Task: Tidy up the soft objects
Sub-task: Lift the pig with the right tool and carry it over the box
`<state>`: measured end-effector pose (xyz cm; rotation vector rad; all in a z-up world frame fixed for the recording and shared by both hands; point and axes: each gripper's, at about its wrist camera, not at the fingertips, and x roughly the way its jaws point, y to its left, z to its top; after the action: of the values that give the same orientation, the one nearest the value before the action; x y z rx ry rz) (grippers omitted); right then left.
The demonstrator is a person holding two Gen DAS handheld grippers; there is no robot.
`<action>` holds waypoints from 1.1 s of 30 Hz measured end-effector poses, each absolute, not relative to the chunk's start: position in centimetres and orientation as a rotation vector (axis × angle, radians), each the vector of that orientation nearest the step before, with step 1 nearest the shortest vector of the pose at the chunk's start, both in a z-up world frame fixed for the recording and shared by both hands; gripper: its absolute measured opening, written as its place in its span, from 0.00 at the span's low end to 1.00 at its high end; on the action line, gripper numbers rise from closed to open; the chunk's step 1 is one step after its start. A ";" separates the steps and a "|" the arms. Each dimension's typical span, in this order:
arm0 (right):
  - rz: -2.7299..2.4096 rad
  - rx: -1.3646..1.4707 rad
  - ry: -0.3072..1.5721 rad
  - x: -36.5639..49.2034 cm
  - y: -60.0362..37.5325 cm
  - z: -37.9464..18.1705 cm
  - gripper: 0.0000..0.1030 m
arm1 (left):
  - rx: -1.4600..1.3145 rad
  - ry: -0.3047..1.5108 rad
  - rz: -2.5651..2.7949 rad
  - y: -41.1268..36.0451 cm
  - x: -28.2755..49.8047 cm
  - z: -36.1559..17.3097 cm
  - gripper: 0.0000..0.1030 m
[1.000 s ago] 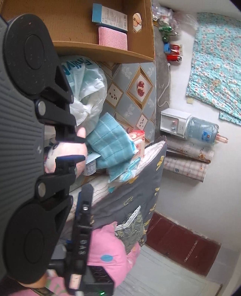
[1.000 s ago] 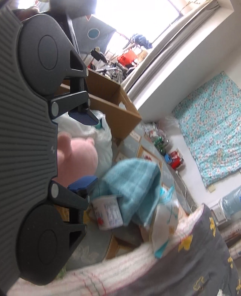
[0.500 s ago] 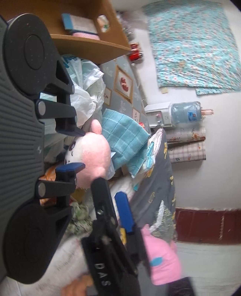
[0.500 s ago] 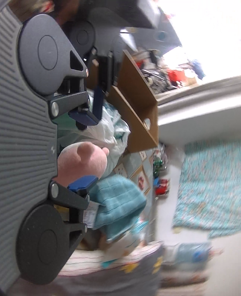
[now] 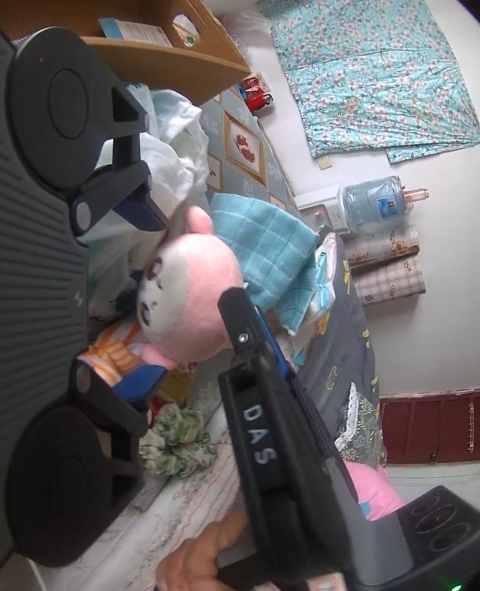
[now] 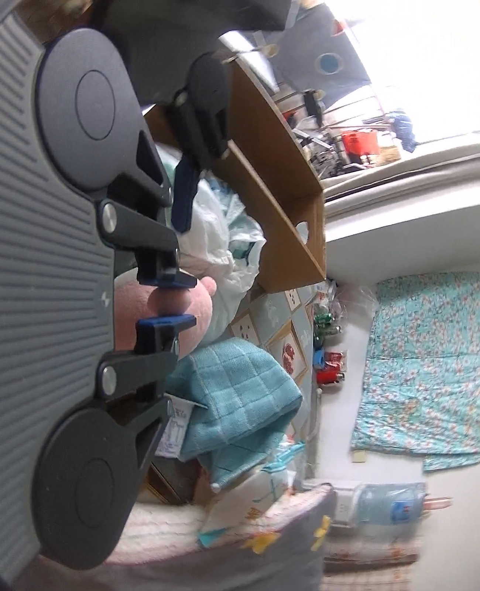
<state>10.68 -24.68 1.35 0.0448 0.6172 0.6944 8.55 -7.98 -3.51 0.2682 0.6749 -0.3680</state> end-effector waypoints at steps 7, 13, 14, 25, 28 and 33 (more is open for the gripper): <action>0.723 0.042 0.580 9.1 -23.8 4.6 0.09 | 0.231 0.626 -0.336 -8.9 9.0 -2.9 0.76; 0.761 -0.019 0.518 6.4 -22.0 8.7 0.09 | 0.132 0.547 -0.305 -7.3 6.8 0.0 0.76; 0.773 -0.030 0.505 5.9 -21.5 9.5 0.09 | 0.122 0.530 -0.294 -7.0 6.3 0.6 0.76; 1.021 -0.141 0.388 4.1 -9.9 17.6 0.09 | -0.026 0.345 -0.014 1.8 0.2 6.6 0.76; 1.080 -0.144 0.414 5.7 -5.2 18.6 0.09 | -0.052 0.338 0.086 5.0 -0.2 7.4 0.76; 1.150 -0.139 0.521 10.0 3.4 18.4 0.08 | -0.126 0.369 0.232 10.3 -0.3 7.2 0.77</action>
<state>9.97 3.41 18.41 -0.1394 0.5212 1.1504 -0.27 10.33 7.15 -0.1257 0.3693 0.2324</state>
